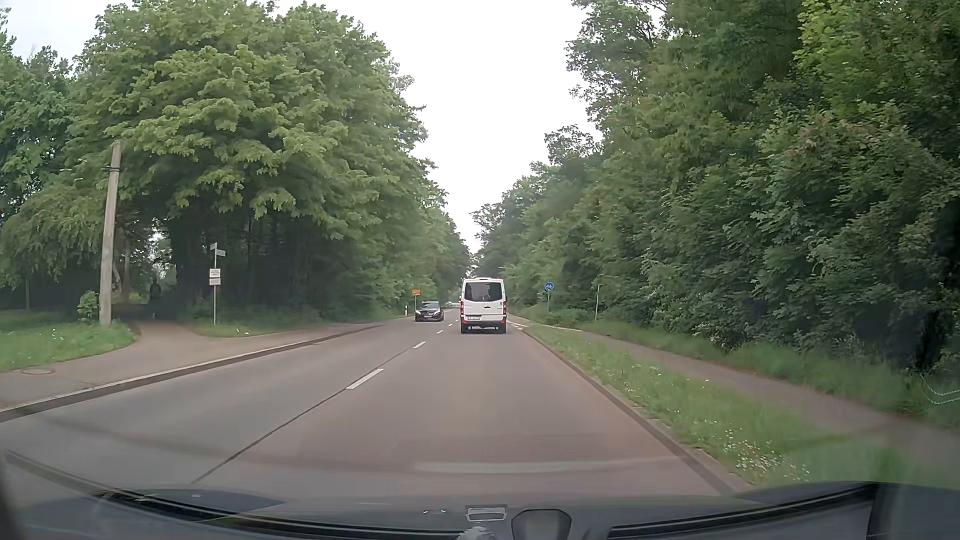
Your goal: Follow the waypoints while adhering to traffic rules and regulations
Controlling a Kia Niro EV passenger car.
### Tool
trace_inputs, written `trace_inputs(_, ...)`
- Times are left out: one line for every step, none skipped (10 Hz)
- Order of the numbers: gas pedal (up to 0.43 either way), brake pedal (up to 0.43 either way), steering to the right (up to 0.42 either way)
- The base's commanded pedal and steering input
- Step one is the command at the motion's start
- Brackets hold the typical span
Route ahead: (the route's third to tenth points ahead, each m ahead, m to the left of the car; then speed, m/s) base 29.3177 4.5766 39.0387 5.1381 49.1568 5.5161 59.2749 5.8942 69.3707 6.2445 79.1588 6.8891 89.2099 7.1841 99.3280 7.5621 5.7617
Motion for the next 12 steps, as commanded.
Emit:
trace_inputs(0.22,0.0,0.001)
trace_inputs(0.22,0.0,0.001)
trace_inputs(0.22,0.0,0.001)
trace_inputs(0.22,0.0,0.001)
trace_inputs(0.22,0.0,0.001)
trace_inputs(0.22,0.0,0.0)
trace_inputs(0.22,0.0,0.0)
trace_inputs(0.22,0.0,0.0)
trace_inputs(0.22,0.0,0.0)
trace_inputs(0.22,0.0,-0.001)
trace_inputs(0.22,0.0,-0.002)
trace_inputs(0.22,0.0,-0.003)
